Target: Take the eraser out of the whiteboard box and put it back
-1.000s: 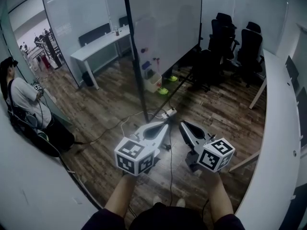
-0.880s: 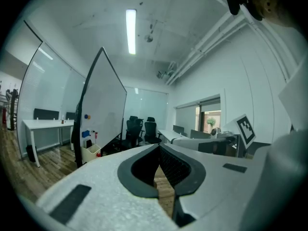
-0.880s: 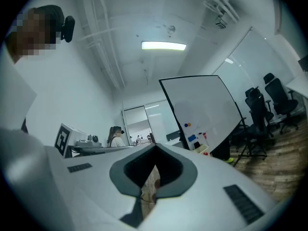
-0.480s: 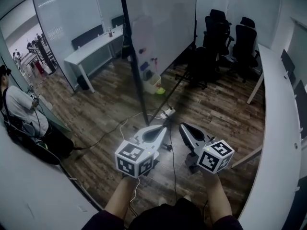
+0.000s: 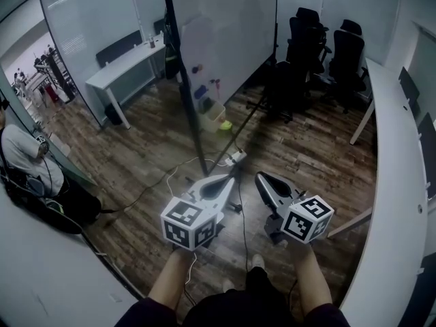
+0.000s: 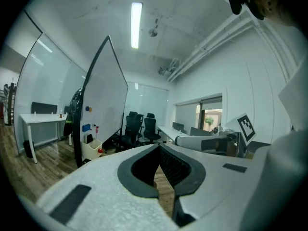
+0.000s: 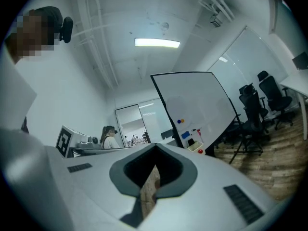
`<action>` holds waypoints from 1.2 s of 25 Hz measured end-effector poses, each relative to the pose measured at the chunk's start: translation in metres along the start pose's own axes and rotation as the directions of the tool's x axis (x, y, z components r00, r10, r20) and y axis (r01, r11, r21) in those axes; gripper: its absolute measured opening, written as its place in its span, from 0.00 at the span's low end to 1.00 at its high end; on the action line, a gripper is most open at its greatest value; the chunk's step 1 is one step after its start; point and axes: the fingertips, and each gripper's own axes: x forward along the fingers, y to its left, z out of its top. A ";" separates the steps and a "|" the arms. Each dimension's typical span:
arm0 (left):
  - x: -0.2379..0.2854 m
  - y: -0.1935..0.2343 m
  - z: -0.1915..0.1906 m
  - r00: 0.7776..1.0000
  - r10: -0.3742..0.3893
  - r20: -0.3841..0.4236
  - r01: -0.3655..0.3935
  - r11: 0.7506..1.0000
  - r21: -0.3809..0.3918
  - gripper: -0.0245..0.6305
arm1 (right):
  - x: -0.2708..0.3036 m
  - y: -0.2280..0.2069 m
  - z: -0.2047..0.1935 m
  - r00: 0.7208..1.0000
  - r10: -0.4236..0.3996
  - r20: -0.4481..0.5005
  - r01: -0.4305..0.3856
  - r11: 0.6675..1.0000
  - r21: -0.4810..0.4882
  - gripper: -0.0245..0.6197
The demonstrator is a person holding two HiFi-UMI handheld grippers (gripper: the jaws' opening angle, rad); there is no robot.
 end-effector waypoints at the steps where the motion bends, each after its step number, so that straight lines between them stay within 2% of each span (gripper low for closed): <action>1: 0.004 0.002 0.000 1.000 0.002 -0.001 -0.002 1.000 -0.001 0.04 | 0.002 -0.004 0.000 1.000 0.001 -0.004 -0.001 1.000 0.002 0.04; 17: 0.094 0.037 0.013 0.999 0.054 -0.007 -0.054 0.998 -0.016 0.04 | 0.044 -0.091 0.026 0.998 0.054 -0.032 -0.054 0.998 0.008 0.04; 30: 0.144 0.056 0.017 0.986 0.162 -0.028 -0.163 0.986 -0.034 0.04 | 0.069 -0.140 0.041 0.984 0.163 -0.068 -0.161 0.987 0.031 0.04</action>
